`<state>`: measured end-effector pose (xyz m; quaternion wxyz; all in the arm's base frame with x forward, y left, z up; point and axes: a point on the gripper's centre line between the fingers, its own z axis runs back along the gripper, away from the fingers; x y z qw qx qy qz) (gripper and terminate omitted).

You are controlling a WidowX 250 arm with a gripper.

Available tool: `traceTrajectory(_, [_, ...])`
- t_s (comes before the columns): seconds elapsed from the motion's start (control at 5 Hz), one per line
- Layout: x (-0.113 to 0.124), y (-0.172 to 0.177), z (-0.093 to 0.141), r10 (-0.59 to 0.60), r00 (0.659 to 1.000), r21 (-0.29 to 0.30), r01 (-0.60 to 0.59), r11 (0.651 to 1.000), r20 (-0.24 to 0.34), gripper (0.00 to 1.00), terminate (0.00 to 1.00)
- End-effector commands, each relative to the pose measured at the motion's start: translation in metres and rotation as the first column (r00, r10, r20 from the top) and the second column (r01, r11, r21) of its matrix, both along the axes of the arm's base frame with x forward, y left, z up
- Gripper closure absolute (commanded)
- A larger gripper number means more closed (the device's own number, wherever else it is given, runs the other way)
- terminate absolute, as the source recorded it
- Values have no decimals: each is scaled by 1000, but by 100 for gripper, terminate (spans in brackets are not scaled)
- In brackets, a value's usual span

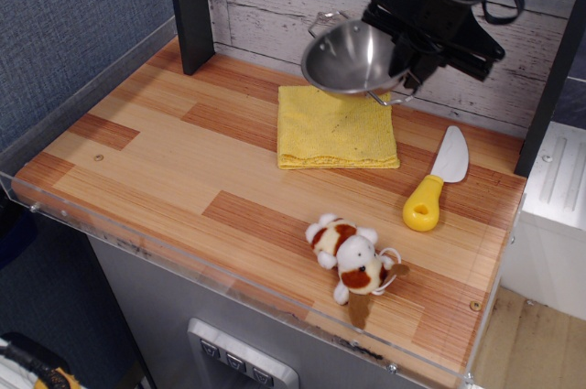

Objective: Move the bowl on top of the cloth.

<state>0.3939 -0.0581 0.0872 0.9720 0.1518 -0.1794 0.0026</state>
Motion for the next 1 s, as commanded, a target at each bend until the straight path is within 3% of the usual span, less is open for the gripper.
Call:
traceTrajectory(0.0, [-13,2,-2,-17,1000,6,17,1000,-16,100,0])
traceTrajectory(0.8, [-19,22,-40,-26,994,3,26,1000,-109,100,0])
